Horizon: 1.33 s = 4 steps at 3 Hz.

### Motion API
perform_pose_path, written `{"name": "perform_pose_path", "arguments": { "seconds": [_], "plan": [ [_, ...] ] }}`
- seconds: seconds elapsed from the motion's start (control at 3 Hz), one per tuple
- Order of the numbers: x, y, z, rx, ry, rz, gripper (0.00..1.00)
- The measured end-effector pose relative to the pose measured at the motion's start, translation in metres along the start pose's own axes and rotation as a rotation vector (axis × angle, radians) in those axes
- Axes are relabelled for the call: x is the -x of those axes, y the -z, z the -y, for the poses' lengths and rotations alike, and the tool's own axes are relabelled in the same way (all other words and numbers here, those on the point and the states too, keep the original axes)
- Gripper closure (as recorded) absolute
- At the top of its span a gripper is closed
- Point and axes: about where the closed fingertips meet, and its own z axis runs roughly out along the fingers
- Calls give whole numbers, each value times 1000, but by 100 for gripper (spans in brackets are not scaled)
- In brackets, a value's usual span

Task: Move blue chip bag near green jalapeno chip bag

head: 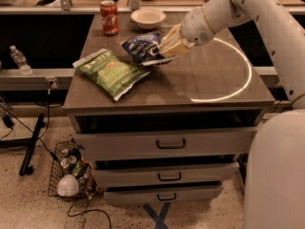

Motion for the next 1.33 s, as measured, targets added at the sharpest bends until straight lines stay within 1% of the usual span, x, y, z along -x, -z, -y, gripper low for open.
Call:
{"name": "perform_pose_path", "arguments": {
  "seconds": [0.33,0.67,1.0,1.33],
  "plan": [
    [12,-15,-8,55,40,24,56],
    [18,-24,-14,84,54,35,25],
    [19,-23,-11,74,51,36,2],
    [11,-1,3,-5,21,25,0]
  ]
}}
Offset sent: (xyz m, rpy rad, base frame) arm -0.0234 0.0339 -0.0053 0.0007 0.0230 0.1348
